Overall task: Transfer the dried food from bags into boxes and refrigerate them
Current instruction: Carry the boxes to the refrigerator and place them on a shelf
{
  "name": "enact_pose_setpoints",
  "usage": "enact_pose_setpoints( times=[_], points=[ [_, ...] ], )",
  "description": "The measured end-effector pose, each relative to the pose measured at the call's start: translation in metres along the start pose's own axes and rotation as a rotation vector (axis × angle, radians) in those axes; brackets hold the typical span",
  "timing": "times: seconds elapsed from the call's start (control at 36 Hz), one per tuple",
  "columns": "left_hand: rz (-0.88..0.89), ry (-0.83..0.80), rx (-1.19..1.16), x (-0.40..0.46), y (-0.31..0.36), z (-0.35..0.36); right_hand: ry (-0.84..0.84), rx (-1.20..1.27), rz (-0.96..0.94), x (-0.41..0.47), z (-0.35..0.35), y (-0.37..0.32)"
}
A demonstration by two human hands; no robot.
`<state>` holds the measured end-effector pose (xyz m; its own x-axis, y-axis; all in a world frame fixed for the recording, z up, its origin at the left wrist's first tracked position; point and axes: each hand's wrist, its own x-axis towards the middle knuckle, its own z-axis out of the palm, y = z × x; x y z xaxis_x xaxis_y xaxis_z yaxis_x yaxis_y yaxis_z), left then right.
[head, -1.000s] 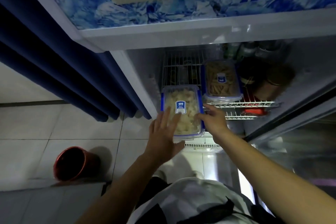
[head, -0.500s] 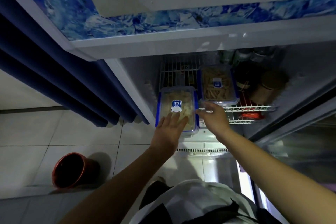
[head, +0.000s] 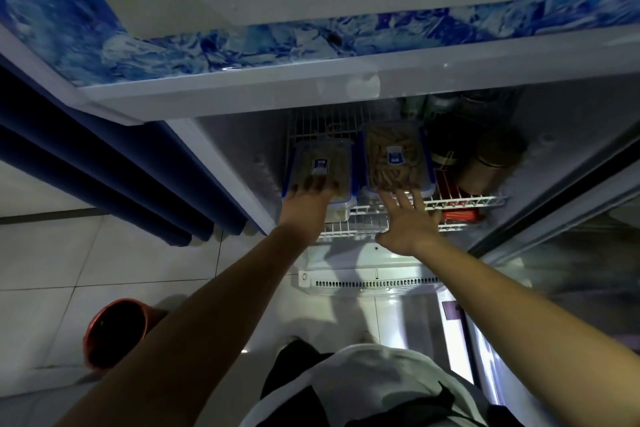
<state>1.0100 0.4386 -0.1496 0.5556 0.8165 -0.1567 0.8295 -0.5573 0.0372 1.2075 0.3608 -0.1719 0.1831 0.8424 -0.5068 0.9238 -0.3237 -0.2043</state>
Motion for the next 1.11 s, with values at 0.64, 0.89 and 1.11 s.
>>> enact_pose_setpoints(
  times=[0.64, 0.89, 1.11],
  points=[
    [-0.096, -0.194, 0.057, 0.004, 0.015, 0.043, -0.044, -0.040, 0.011, -0.002, -0.002, -0.004],
    [-0.126, -0.240, -0.072, -0.002, 0.022, 0.038, -0.017, -0.033, 0.009, -0.005, 0.002, -0.006],
    [-0.013, -0.351, -0.411, -0.003, 0.008, -0.002, 0.044, -0.048, -0.020, -0.022, -0.004, 0.001]
  ],
)
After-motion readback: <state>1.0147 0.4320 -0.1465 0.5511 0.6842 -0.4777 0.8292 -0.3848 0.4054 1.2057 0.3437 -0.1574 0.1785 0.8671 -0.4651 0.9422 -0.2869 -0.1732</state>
